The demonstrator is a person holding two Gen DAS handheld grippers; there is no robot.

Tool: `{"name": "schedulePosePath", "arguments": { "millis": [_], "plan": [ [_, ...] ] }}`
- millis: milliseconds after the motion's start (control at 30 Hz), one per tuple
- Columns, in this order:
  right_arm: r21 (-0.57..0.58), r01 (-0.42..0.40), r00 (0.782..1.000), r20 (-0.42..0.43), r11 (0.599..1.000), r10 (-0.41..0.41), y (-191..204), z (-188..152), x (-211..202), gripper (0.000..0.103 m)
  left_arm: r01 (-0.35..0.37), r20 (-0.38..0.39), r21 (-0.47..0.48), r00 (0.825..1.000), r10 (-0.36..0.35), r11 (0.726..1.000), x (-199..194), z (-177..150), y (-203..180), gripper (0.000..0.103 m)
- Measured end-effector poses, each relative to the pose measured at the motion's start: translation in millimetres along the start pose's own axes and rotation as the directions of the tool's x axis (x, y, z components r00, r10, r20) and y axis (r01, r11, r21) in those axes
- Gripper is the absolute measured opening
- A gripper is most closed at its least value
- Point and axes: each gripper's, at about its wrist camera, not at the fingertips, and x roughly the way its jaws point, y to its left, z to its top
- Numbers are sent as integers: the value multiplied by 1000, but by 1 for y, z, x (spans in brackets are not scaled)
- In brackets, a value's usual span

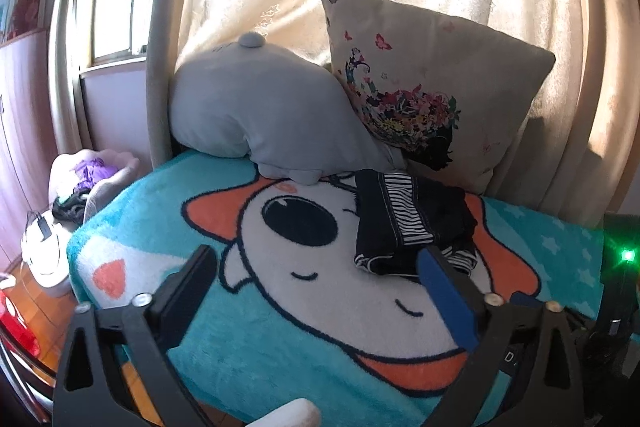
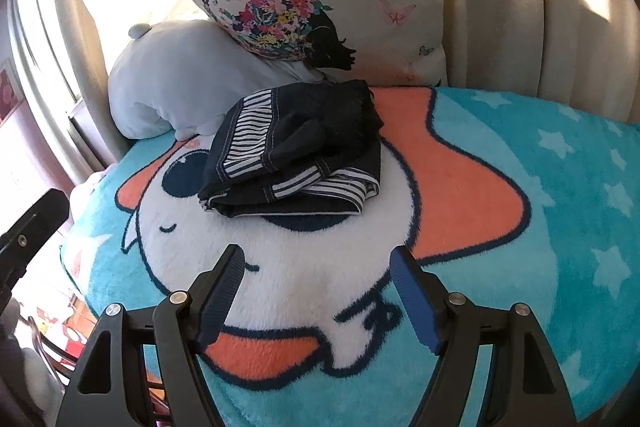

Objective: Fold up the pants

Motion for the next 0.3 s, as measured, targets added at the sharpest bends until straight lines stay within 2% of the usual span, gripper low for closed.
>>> {"name": "schedulePosePath", "arguments": {
  "millis": [133,300],
  "plan": [
    [-51,18,1000,1,999,-18,9,-2,5,79,53,-79,-26,995,-55,998,17,-1,4,103],
    [-75,8,1000,-13,997,-9,16,1,12,79,32,-183,-39,982,-38,999,43,-8,7,103]
  ]
}}
